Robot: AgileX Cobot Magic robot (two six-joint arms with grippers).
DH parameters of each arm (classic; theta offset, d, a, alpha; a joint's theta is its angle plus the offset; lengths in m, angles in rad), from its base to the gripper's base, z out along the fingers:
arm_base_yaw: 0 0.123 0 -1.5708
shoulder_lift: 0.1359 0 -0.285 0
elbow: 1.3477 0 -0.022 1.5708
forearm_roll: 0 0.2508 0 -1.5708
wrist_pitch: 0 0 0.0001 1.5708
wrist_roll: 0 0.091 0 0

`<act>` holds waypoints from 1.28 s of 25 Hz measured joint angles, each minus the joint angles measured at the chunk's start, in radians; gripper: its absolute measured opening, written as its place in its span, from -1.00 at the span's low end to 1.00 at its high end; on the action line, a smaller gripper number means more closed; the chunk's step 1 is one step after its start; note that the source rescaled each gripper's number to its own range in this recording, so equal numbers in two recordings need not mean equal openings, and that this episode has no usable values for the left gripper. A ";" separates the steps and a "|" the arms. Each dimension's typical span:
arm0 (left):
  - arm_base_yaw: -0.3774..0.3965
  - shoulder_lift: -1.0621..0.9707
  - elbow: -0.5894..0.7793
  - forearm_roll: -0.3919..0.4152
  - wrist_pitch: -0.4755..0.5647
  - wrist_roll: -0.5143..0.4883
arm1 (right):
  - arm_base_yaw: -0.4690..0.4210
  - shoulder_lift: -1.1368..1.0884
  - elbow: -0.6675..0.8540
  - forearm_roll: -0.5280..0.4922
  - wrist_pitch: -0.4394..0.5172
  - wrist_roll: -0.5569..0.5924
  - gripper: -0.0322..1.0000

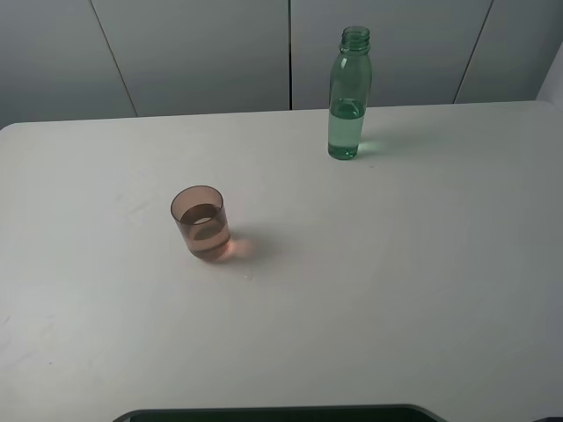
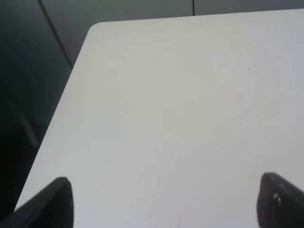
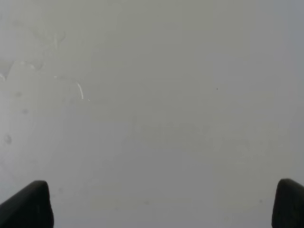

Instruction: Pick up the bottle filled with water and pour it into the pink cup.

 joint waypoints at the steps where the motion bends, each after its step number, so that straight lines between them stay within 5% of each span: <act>1: 0.000 0.000 0.000 0.000 0.000 0.000 | 0.000 -0.028 0.021 0.000 -0.005 -0.007 1.00; 20: 0.000 0.000 0.000 0.000 0.000 0.000 | 0.000 -0.569 0.102 0.000 -0.053 -0.023 1.00; 32: 0.000 0.001 0.000 0.000 0.000 0.000 | 0.000 -0.598 0.102 0.008 -0.051 -0.023 1.00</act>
